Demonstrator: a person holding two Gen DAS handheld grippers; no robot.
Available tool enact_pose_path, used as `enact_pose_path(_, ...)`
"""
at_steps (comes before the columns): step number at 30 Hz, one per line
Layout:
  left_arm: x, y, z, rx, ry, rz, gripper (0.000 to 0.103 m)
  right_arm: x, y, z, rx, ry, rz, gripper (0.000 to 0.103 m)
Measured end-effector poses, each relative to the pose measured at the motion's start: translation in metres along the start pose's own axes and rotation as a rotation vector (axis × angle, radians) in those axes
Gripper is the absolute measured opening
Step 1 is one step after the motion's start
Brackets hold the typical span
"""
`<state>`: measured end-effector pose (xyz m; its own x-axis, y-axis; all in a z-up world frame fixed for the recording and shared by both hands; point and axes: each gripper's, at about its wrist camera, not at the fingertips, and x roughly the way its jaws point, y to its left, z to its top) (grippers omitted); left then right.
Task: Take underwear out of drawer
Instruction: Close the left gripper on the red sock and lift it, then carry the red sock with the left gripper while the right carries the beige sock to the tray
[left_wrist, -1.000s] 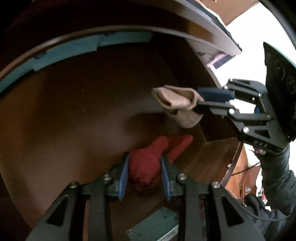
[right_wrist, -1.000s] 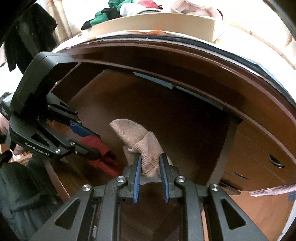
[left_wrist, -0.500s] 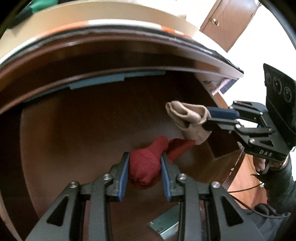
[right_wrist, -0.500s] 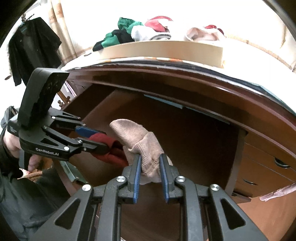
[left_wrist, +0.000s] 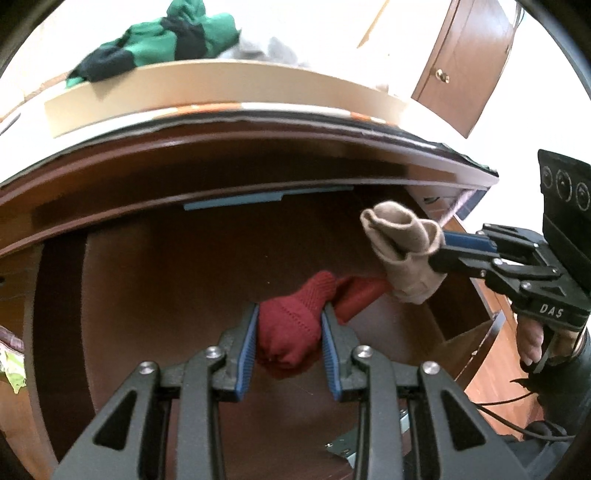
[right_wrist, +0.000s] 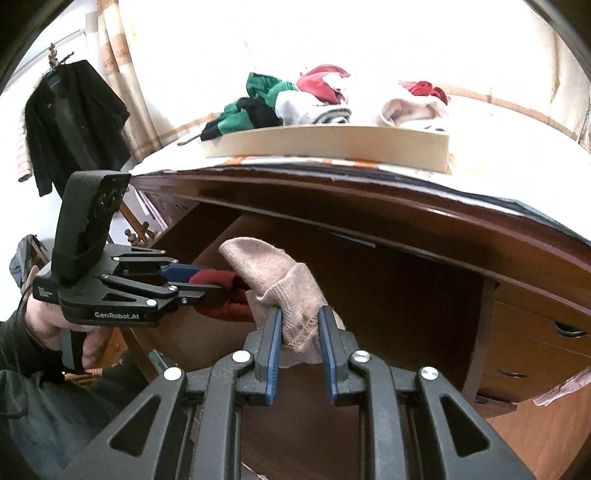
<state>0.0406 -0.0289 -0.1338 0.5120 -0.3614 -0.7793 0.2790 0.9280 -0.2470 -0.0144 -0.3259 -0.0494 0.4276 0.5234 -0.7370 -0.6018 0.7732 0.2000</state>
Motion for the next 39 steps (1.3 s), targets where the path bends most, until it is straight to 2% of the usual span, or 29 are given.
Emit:
enact_pose_path(16, -0.034, -0.008, 0.01, 0.052, -0.172, 0.126, 0.03, -0.007, 0.015, 0.015, -0.006, -0.105, 0.017, 0.022)
enact_pose_path(39, -0.08, -0.006, 0.019, 0.056, -0.345, 0.186, 0.03, -0.029, 0.027, 0.034, -0.025, -0.227, 0.037, 0.022)
